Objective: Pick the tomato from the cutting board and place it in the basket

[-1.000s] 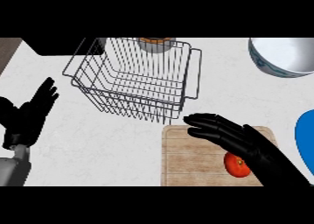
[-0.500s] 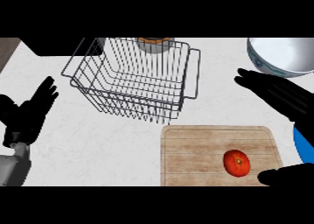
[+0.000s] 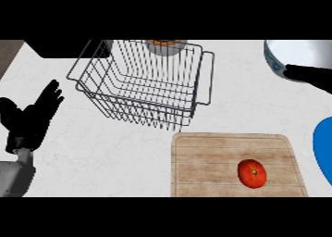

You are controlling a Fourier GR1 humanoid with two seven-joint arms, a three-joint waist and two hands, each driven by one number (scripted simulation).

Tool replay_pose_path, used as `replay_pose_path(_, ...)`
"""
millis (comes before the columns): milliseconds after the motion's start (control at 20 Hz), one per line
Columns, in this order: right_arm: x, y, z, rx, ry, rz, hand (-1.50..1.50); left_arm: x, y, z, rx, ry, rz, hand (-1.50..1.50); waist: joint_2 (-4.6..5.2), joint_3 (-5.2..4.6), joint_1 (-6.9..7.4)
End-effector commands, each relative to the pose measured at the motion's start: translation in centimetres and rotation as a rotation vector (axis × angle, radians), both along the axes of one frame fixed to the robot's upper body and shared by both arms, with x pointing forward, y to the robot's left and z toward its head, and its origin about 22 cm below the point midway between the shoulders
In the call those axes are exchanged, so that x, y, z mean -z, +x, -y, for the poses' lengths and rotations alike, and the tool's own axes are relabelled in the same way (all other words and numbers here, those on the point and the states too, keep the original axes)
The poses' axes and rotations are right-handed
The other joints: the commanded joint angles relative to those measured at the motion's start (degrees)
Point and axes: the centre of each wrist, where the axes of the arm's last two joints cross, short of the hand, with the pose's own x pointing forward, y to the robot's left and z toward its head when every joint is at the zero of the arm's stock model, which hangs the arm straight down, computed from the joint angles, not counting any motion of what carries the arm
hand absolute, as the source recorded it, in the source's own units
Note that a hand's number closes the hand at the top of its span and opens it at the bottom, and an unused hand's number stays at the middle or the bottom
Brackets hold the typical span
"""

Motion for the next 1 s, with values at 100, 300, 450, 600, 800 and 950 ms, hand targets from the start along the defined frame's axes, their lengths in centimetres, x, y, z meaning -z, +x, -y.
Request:
replay_pose_path(100, -2.0, -1.1, 3.7, -0.072, 0.066, -0.115, -1.5, 0.9, -0.6, -2.0, -0.019, -0.001, 0.002, 0.0, 0.01, 0.13, -0.56)
replay_pose_path(300, -1.2, -2.6, 5.9, -0.031, 0.137, -0.1, -1.5, -0.7, 0.3, -0.5, -0.006, -0.003, 0.015, 0.0, 0.01, 0.18, -0.44)
replay_pose_path(450, 2.1, -2.4, 7.7, -0.006, 0.219, -0.051, -1.5, -0.5, 0.5, -0.9, -0.02, 0.0, 0.01, 0.0, 0.17, 0.24, -0.12)
replay_pose_path(600, 4.3, -3.6, 8.4, -0.016, 0.247, -0.076, -1.5, 0.1, 0.4, -1.9, -0.008, 0.005, 0.001, 0.0, 0.21, 0.23, -0.27)
replay_pose_path(800, 7.2, -4.8, 8.2, -0.012, 0.251, -0.062, -1.5, 0.3, -0.8, -0.9, 0.007, 0.012, 0.007, 0.0, 0.19, 0.22, 0.25)
replay_pose_path(950, 10.0, -3.3, 7.3, -0.022, 0.273, -0.028, -1.5, -1.1, -0.9, -0.5, 0.014, 0.001, 0.005, 0.0, 0.29, 0.27, 0.9)
